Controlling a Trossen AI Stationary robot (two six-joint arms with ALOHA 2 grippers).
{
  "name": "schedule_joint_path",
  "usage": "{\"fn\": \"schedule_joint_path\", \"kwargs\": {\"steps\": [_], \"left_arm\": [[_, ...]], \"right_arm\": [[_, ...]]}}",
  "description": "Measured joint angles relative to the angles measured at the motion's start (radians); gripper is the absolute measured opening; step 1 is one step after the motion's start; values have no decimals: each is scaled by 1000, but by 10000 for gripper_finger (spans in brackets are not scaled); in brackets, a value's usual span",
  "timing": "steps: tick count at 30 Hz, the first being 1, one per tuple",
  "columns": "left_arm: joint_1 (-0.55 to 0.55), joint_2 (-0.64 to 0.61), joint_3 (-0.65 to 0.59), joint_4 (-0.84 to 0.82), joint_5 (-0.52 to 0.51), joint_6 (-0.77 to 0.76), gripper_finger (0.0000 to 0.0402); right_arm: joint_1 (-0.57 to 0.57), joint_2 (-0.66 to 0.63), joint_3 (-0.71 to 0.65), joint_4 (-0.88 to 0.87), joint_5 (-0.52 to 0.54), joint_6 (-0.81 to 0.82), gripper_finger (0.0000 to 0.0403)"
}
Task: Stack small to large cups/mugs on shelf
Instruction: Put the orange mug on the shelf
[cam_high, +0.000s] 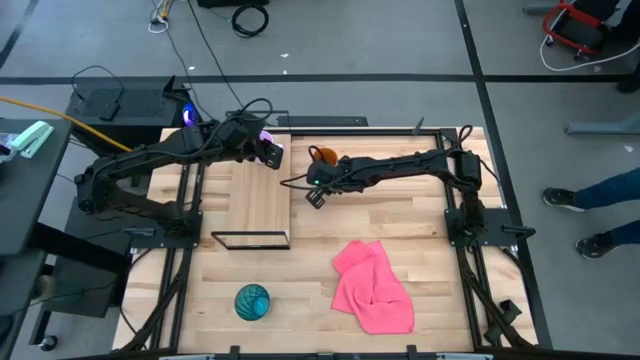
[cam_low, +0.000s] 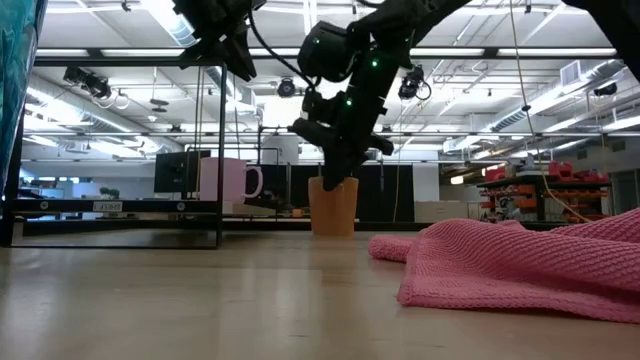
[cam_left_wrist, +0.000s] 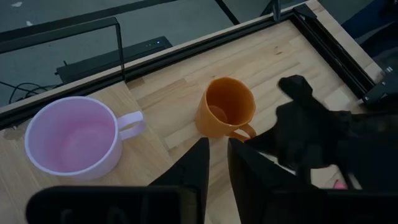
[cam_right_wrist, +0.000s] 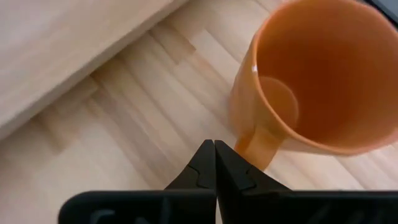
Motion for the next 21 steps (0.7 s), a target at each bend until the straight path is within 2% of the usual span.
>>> {"fn": "schedule_joint_path", "kwargs": {"steps": [21], "left_arm": [[0,0,0,0,0,-1,64]], "right_arm": [[-59,0,-1,-126,37,26,0]]}}
